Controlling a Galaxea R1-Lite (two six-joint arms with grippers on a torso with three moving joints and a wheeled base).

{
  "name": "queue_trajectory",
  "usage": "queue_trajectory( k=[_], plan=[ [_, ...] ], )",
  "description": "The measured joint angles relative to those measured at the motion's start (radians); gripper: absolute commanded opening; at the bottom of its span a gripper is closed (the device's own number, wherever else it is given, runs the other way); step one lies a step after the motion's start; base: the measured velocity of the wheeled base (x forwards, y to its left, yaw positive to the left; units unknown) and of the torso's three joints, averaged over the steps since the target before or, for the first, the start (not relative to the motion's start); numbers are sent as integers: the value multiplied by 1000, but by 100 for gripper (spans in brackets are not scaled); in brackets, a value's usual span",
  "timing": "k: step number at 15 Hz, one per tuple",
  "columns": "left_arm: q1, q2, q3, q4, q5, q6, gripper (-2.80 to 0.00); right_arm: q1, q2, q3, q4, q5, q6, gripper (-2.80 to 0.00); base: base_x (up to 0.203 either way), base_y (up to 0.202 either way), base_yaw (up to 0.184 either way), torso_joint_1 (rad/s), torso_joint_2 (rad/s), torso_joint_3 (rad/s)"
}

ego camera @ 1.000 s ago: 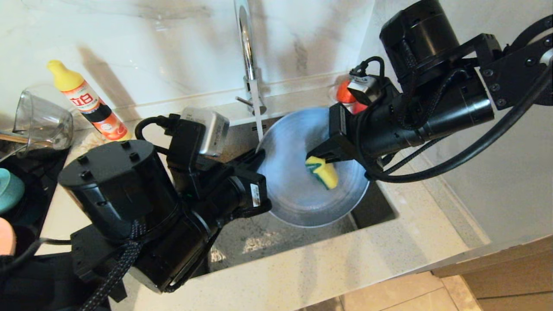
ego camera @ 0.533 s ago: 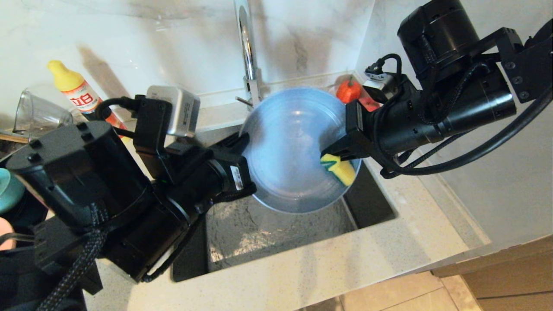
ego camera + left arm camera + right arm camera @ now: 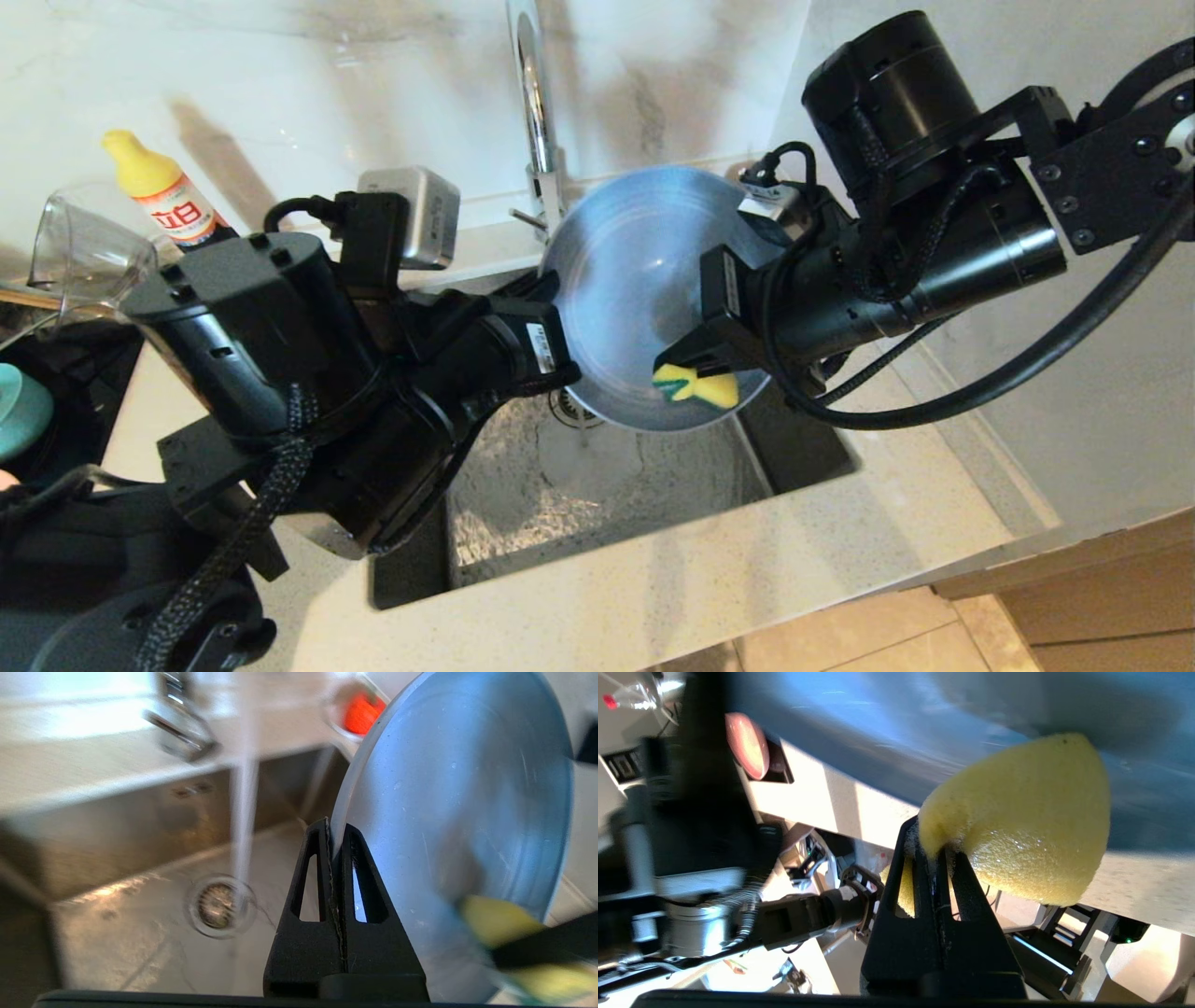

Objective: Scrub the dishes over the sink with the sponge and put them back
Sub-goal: Wipe the plate

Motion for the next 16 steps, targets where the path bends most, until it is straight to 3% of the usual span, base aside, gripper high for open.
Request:
queue_trajectory(
  k=[3, 5, 9, 16],
  plan=[
    [-33, 16, 21, -3, -3, -3, -280, 12, 21, -12, -28, -2, -1, -280, 0, 0, 0, 0, 0, 0],
    [-41, 10, 94, -7, -29, 1, -280, 9, 22, -15, -36, -3, -3, -280, 0, 0, 0, 0, 0, 0],
    [-44, -30, 208, -59, -55, 0, -280, -46, 13, -16, -47, -4, -10, -280, 0, 0, 0, 0, 0, 0],
    [-23, -116, 229, -48, -50, -6, -280, -111, -15, -5, 4, -3, -11, -280, 0, 0, 0, 0, 0, 0]
  ],
)
